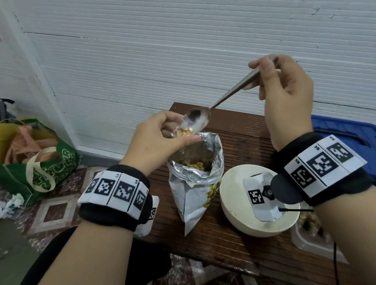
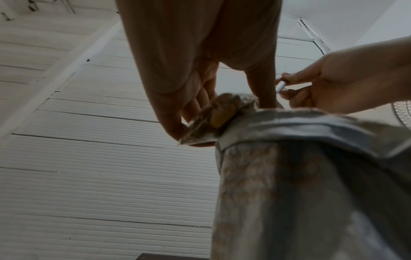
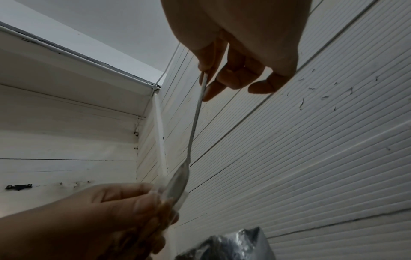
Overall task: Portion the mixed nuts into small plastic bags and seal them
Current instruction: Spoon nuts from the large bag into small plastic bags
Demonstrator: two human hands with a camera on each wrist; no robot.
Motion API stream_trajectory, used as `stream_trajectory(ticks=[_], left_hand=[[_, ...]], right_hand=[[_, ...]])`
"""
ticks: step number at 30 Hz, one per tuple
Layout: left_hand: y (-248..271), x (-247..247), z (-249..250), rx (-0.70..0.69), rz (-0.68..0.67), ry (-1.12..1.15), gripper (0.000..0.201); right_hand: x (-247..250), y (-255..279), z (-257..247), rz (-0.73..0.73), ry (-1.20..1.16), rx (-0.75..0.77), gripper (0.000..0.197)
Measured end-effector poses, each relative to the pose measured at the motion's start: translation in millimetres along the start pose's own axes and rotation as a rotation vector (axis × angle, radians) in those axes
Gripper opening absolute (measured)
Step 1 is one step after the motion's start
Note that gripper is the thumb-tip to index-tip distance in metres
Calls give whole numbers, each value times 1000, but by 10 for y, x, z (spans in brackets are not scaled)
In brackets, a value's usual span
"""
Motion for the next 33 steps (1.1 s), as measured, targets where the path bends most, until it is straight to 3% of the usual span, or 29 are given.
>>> stream_trajectory(ticks=[6,16,20,27,33], left_hand=[[11,93,-30,4,79,131,53],[89,91,147,-127,140,231,45],[118,64,237,-154,124,204,40],[154,-145,459,-213,56,202,47],[162,-623,692,-269,-5,256,48]], right_hand=[[195,-7,113,226,61,-110,25],[-201,518,506,-222,439,-319,19],[-187,610,539,-283,360,-393,19],[174,594,349,-113,202,-403,29],[581,605,153,-71,43,-439,35]])
Point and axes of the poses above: each hand's wrist, its own y-axis away from the middle knuckle, its own x-axis out of the back of the hand, z = x × y, the point moved 3 cm from there along -y, towards the middle knuckle, and after that the axes turned 9 degrees about -z, right-handed, at the moved point
